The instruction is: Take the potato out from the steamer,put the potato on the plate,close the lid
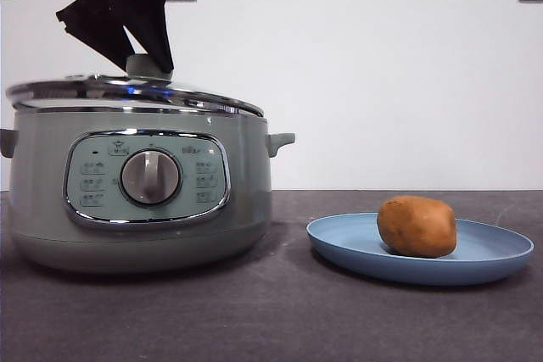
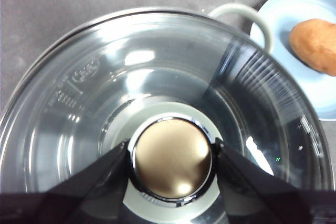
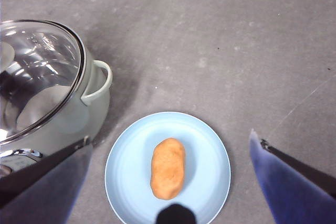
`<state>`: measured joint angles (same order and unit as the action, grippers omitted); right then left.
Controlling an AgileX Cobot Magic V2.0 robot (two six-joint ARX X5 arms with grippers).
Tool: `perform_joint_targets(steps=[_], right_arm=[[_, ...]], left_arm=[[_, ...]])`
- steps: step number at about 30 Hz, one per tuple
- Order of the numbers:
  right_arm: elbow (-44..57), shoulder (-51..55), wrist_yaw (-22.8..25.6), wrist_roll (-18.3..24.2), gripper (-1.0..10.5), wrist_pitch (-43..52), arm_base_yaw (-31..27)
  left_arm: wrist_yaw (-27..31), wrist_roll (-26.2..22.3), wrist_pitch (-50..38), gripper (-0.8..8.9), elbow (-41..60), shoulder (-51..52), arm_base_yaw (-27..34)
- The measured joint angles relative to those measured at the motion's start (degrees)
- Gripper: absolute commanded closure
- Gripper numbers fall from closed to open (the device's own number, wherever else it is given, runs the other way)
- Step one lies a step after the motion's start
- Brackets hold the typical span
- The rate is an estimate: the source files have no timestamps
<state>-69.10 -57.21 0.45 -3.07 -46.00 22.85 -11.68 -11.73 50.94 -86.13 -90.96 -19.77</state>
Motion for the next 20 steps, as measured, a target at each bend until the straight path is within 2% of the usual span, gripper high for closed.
perform_joint_targets(steps=[13,20], right_arm=[[0.0,0.0,0.0,-0.8,4.5,0.1,0.0],[0.0,0.0,0.0,-0.8,4.5,0.2,0.0]], left_arm=[[0.4,0.8,-9.7,8.22,7.6,3.1,-0.9],[6.6,1.5,-9.6,8.22,7.7,3.4,-2.8]])
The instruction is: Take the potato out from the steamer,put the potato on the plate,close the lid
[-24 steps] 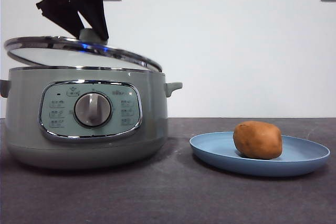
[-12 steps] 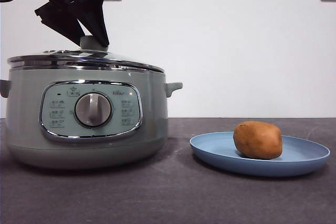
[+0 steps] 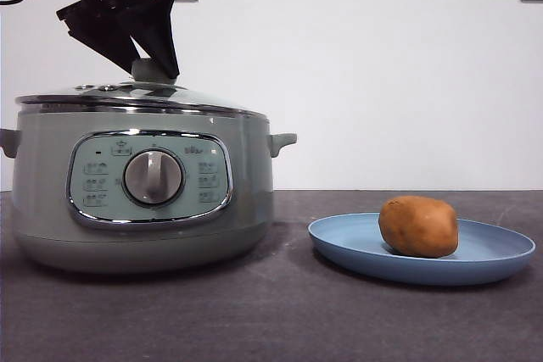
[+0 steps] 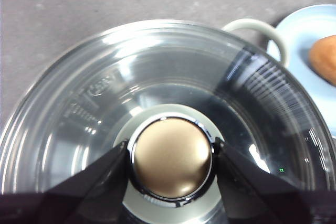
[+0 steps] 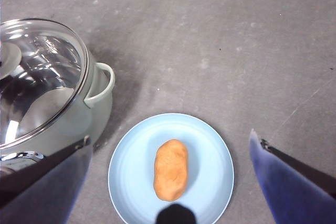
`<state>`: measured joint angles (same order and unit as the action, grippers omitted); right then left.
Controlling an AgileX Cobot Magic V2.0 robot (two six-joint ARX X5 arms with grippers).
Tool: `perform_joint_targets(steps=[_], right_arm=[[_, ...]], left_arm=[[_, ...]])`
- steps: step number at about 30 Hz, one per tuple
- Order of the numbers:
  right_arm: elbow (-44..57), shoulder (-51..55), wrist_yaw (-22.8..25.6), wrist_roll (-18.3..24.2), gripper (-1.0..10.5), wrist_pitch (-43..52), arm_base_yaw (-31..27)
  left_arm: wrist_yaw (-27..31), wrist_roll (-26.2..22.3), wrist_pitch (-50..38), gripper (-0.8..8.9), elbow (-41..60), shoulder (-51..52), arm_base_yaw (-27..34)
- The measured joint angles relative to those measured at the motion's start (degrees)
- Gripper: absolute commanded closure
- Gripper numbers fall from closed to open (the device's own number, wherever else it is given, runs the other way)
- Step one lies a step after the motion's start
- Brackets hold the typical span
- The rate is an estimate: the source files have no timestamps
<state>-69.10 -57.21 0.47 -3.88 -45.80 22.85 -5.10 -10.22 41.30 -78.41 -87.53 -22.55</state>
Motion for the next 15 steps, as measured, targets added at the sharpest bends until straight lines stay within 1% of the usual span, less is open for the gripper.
perform_joint_targets(steps=[6,7,9,10,11,12,15], right_arm=[[0.0,0.0,0.0,0.0,4.5,0.0,0.0],[0.0,0.0,0.0,0.0,4.5,0.0,0.0],[0.0,0.0,0.0,0.0,4.5,0.0,0.0],[0.0,0.0,0.0,0.0,4.5,0.0,0.0],[0.0,0.0,0.0,0.0,4.5,0.0,0.0],[0.0,0.0,0.0,0.0,4.5,0.0,0.0],[0.0,0.0,0.0,0.0,4.5,0.0,0.0]], left_arm=[[0.1,0.0,0.2,8.12,0.0,0.1,0.0],[0.2,0.0,0.2,7.98,0.0,0.1,0.0],[0.2,0.0,0.2,6.87,0.0,0.1,0.0],[0.2,0.0,0.2,6.1,0.0,0.1,0.0],[0.2,0.0,0.2,5.72,0.0,0.1,0.0],[0.2,0.0,0.2,5.55,0.0,0.1,0.0],[0.2,0.0,0.2,5.57,0.0,0.1,0.0]])
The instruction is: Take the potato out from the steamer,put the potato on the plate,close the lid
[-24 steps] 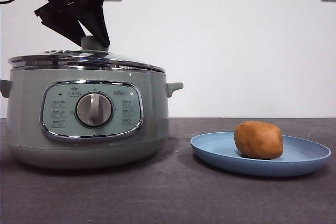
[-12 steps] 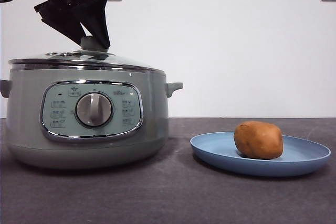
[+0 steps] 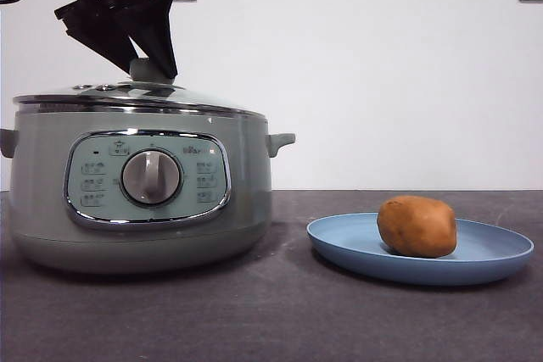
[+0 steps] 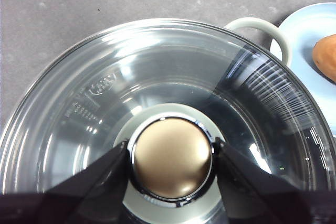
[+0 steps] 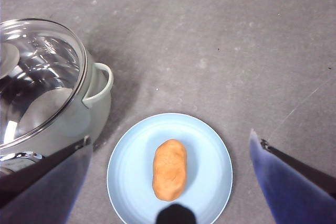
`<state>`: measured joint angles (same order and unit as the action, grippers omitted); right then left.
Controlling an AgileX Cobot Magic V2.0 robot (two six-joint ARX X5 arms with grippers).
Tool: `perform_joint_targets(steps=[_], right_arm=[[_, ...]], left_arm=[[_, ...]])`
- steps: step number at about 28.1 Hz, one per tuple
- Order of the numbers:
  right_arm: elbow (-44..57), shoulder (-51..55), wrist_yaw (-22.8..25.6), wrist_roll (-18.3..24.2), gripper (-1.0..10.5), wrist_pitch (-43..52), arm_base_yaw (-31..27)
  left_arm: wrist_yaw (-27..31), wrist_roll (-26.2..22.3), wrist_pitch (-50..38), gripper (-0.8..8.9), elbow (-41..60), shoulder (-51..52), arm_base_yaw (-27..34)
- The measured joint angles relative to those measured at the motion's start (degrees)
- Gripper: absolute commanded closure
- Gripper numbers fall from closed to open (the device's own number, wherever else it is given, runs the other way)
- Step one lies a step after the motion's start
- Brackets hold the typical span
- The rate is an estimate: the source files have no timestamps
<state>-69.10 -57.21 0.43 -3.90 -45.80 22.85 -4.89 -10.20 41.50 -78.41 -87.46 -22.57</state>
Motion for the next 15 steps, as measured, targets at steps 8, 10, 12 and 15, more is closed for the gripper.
perform_joint_targets(steps=[8,10,12,15], right_arm=[[0.0,0.0,0.0,0.0,4.5,0.0,0.0],[0.0,0.0,0.0,0.0,4.5,0.0,0.0],[0.0,0.0,0.0,0.0,4.5,-0.1,0.0],[0.0,0.0,0.0,0.0,4.5,-0.5,0.0]], left_arm=[[1.3,-0.1,0.1,4.05,-0.4,-1.0,-0.1],[1.4,0.1,1.0,4.05,-1.0,-1.2,-0.1],[1.5,0.4,2.5,4.05,-1.9,-1.6,-0.1],[1.7,0.8,6.1,4.05,-4.7,-2.3,-0.1]])
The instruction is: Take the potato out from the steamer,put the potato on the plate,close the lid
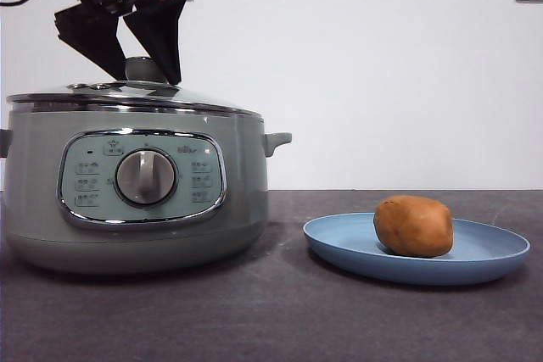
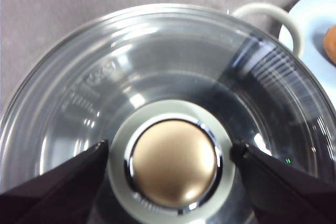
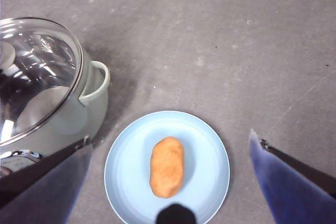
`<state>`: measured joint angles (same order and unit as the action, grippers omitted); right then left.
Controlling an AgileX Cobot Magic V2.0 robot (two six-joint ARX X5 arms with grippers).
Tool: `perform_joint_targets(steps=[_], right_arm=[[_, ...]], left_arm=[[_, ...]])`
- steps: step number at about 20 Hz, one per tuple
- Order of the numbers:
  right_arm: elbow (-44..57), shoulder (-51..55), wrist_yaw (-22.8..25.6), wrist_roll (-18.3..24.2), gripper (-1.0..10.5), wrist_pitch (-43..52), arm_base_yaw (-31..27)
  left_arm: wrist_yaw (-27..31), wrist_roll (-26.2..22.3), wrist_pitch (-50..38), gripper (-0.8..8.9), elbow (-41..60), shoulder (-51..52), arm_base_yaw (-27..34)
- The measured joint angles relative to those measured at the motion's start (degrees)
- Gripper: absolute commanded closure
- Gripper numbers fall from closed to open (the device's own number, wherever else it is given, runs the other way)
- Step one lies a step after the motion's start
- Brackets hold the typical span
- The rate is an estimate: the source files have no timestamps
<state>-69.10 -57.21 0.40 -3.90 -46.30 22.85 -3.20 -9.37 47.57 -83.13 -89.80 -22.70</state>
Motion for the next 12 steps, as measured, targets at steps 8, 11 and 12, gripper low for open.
perform_joint_targets(steps=[8,11,12], right_arm=[[0.0,0.0,-2.1,0.0,4.5,-1.0,0.0],[0.0,0.0,-8.6,0.0,4.5,-1.7,0.0],[0.0,0.0,-11.4,0.1,4.5,-1.8,0.0]], left_arm=[[-1.2,0.0,13.5,4.05,-19.4,-0.3,0.0],[-6.5,0.0,21.6,4.05,-27.5,-0.3,-0.2],[-8.6,0.0,24.1,4.05,-29.9,-0.3,-0.3]])
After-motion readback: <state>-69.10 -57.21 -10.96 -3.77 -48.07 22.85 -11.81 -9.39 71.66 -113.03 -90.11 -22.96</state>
